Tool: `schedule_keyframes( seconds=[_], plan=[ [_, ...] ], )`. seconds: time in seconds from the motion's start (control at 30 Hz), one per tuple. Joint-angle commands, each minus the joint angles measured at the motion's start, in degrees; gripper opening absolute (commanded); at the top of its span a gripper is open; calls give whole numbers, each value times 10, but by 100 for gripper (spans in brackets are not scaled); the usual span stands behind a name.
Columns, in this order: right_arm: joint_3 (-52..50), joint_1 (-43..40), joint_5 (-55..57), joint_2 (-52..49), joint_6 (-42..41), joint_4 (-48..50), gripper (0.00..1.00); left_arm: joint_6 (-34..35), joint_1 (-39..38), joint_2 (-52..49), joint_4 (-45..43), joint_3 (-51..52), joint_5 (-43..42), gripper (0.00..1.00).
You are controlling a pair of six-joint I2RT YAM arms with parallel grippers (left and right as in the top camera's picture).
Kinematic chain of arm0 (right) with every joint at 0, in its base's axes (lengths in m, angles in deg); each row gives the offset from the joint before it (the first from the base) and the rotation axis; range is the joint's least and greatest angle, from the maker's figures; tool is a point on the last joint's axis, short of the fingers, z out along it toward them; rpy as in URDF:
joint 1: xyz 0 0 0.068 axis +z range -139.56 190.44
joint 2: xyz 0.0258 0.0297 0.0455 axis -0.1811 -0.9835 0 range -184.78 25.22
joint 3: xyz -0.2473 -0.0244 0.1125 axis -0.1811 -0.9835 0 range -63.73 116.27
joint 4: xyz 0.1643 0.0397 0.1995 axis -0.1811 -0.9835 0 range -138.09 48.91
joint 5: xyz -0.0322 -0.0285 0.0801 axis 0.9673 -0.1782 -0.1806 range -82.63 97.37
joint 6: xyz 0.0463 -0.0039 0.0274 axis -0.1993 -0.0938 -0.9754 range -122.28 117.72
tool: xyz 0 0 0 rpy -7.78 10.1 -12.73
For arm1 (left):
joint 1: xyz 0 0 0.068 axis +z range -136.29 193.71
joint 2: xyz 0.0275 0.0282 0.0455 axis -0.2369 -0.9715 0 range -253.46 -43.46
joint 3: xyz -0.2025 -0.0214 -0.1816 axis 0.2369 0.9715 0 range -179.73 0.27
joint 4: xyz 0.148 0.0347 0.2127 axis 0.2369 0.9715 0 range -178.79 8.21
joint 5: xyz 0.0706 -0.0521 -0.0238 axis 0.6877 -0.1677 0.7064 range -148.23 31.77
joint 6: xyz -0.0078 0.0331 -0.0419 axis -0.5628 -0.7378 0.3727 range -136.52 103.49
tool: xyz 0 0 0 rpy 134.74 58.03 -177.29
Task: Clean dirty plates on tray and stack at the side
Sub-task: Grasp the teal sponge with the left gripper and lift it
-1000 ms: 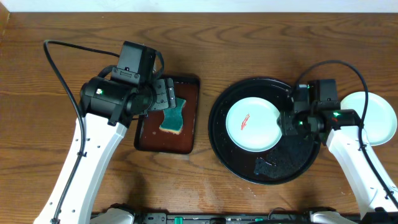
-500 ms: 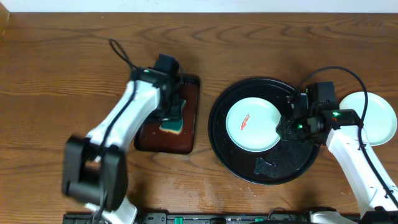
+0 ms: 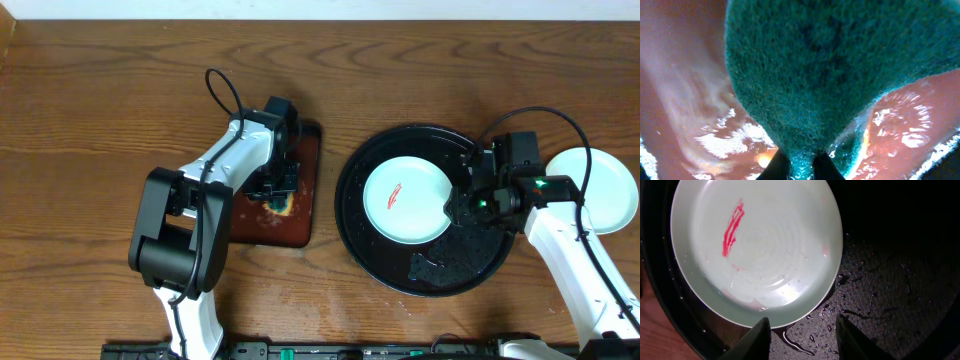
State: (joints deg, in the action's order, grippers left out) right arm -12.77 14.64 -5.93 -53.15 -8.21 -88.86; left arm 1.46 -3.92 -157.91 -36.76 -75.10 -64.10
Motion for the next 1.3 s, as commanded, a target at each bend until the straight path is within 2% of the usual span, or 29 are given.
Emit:
schedule_keyframes(
  seconds=[0.0,0.07,0.17,0.2,0.27,0.47,0.67,0.87,1.13,1.27],
  plan=[
    [6,3,-5,-2,-9,-1,39,2,6,-15,25,-2,5,7],
    [6,3,-5,-2,-9,-1,40,2,9,4,38,-12,5,17],
    [6,3,-5,-2,-9,-1,38,2,10,40,41,-17,5,41],
    [6,3,-5,-2,-9,-1,36,-3,10,52,36,-17,5,45],
    [6,3,-5,-2,-12,-1,35,-4,10,68,24,-17,7,49],
    [6,3,-4,-2,-39,-3,36,-4,8,66,-34,-6,7,50],
    [6,3,-4,-2,-39,-31,37,-3,9,35,-98,42,31,49],
    [6,-5,26,-2,-56,-28,37,-4,9,12,-98,47,31,8],
    [6,-42,23,-4,-68,2,37,-4,9,24,-43,13,31,7],
    [1,-47,-36,-13,4,18,37,-4,8,43,12,-36,31,7]
  ],
)
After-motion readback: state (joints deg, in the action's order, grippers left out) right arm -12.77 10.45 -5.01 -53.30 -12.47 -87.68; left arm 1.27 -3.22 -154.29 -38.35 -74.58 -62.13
